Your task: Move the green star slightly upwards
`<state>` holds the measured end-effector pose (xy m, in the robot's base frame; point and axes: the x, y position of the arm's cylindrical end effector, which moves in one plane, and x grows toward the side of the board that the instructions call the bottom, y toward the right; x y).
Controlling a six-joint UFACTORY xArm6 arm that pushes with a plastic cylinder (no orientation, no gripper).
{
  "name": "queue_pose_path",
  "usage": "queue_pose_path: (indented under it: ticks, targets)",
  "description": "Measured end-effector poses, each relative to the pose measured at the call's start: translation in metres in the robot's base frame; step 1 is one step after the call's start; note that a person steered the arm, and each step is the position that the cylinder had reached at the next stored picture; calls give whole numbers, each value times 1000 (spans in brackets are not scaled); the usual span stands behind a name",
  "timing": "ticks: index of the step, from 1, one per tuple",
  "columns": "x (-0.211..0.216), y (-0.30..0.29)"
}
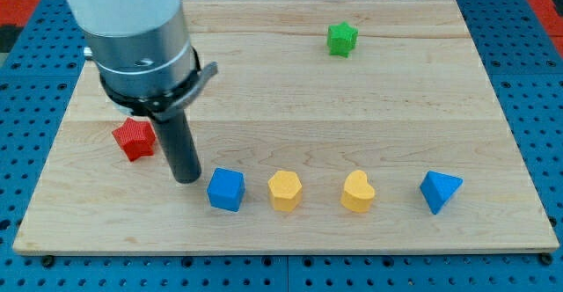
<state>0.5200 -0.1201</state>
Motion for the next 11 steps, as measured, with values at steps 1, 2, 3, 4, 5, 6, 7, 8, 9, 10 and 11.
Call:
queue_pose_path:
  ticks: [1,2,3,4,5,6,7,8,9,10,11]
  targets:
    - [-55,21]
    - [-77,26]
    - [-80,27]
    - [-55,28]
    - [-58,38]
    - [-100,72]
    - [-134,91]
    - [-158,122]
    - [-187,157]
    - [-215,201]
    - [-229,237]
